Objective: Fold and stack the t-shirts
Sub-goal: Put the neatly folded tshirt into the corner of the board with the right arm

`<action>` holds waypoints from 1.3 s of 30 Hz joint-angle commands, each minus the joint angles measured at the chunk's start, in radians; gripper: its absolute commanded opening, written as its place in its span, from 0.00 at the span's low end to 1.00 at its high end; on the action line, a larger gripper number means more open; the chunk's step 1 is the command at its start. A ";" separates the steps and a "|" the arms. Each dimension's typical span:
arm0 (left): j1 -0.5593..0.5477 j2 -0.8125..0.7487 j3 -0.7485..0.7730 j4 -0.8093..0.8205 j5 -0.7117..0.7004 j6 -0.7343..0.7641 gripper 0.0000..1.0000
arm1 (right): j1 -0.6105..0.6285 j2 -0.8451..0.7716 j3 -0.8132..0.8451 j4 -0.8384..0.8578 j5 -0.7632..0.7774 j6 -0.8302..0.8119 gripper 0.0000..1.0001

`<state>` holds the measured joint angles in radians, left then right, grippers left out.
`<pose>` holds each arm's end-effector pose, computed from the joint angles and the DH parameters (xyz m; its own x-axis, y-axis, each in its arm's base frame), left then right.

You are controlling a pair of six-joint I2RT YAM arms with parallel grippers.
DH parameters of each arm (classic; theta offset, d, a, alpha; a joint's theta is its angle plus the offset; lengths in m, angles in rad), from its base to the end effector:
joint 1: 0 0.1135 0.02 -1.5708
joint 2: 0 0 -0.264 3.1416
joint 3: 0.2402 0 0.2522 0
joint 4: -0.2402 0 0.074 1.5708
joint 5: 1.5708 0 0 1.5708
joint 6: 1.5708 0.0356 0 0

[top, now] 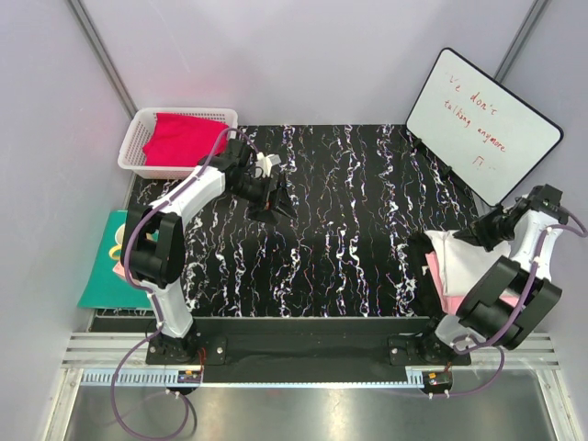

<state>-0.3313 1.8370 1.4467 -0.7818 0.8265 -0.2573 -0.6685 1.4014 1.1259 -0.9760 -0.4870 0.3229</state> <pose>0.3479 -0.1474 0.2401 -0.9676 0.1505 -0.2029 0.2525 0.6060 -0.7544 0.2149 -0.1485 0.2647 -0.5693 0.8070 -0.1567 0.6466 0.5573 0.5210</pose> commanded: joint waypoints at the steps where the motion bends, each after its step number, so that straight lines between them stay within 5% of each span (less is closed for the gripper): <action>1: -0.003 -0.038 0.007 -0.002 0.000 0.018 0.99 | 0.001 0.024 0.009 0.120 -0.127 0.031 0.00; 9: -0.003 -0.038 0.000 -0.004 -0.007 0.021 0.99 | 0.001 0.080 -0.047 0.209 -0.238 0.086 0.00; 21: -0.003 -0.030 0.007 -0.005 -0.018 0.018 0.99 | 0.001 0.077 -0.584 0.733 -0.495 0.482 0.00; 39: -0.003 -0.027 0.009 -0.005 -0.017 0.016 0.99 | 0.003 0.114 -0.847 0.739 -0.478 0.460 0.00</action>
<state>-0.3321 1.8366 1.4460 -0.7933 0.8104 -0.2535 -0.6754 1.4883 0.3595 0.0669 -0.9981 0.7002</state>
